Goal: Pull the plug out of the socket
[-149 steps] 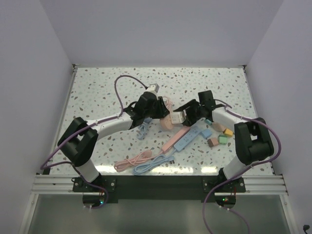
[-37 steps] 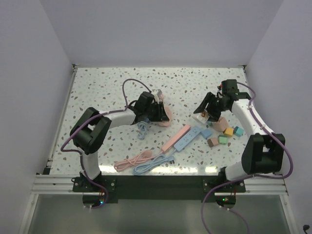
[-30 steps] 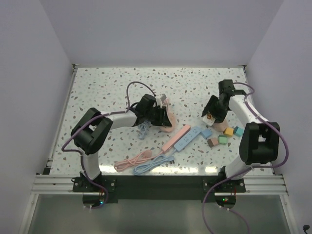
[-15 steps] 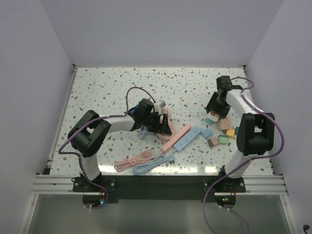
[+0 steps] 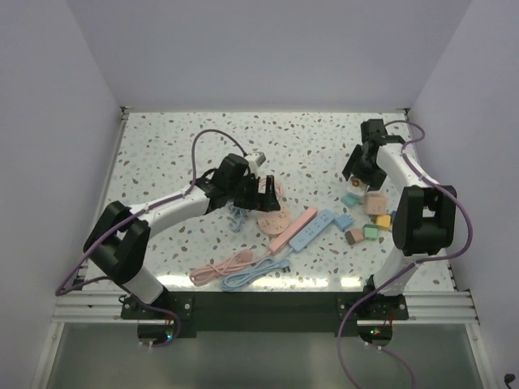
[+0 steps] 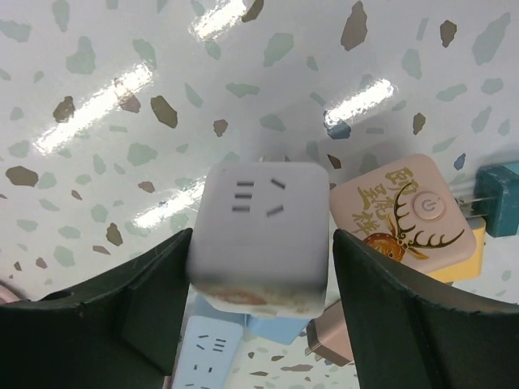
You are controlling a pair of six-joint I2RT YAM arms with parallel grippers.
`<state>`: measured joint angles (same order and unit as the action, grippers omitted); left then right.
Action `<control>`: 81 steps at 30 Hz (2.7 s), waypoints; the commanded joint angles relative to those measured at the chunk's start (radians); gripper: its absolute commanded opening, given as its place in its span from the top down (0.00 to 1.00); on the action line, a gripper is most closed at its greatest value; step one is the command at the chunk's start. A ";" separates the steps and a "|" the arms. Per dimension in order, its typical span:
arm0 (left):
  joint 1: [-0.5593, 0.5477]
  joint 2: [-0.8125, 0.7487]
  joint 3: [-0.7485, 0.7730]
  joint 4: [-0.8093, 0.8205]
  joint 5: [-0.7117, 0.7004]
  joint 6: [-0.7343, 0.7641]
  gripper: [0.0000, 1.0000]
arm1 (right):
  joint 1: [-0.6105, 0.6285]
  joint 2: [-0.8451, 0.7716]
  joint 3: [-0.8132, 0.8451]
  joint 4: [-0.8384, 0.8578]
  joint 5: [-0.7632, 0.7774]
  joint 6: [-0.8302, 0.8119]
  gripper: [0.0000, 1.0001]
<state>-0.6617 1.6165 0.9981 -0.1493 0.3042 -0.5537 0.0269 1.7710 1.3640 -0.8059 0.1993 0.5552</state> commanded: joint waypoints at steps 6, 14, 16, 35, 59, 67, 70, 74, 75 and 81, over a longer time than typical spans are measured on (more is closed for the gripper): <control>0.126 -0.104 0.129 -0.118 -0.137 0.034 0.00 | 0.015 -0.085 0.102 -0.070 0.005 -0.044 0.17; 0.249 -0.110 0.191 -0.183 -0.206 0.078 0.00 | 0.232 -0.118 0.214 -0.029 -0.198 -0.089 0.15; 0.281 -0.122 0.197 -0.202 -0.224 0.072 0.00 | 0.304 -0.096 0.244 -0.012 -0.251 -0.063 0.14; 0.439 -0.308 -0.003 -0.208 -0.313 -0.037 0.00 | 0.591 0.324 0.529 0.225 -0.220 0.332 0.01; 0.471 -0.363 -0.136 -0.182 -0.313 -0.057 0.00 | 0.699 0.677 1.060 -0.314 0.062 0.558 0.01; 0.473 -0.377 -0.151 -0.184 -0.309 -0.057 0.00 | 0.706 0.734 1.064 -0.273 0.005 0.572 0.07; 0.473 -0.377 -0.165 -0.177 -0.288 -0.052 0.00 | 0.706 0.717 1.028 -0.234 -0.017 0.565 0.19; 0.473 -0.376 -0.188 -0.164 -0.277 -0.051 0.00 | 0.705 0.647 0.893 -0.132 -0.077 0.539 0.58; 0.473 -0.374 -0.191 -0.159 -0.272 -0.048 0.00 | 0.702 0.631 0.873 -0.112 -0.087 0.528 0.71; 0.473 -0.359 -0.210 -0.086 -0.182 -0.016 0.00 | 0.671 0.493 0.667 0.145 -0.349 0.335 1.00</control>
<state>-0.1970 1.2644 0.7975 -0.3332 0.0498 -0.5900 0.7132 2.3512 2.1094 -0.8089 0.0349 1.0111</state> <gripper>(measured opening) 0.997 0.648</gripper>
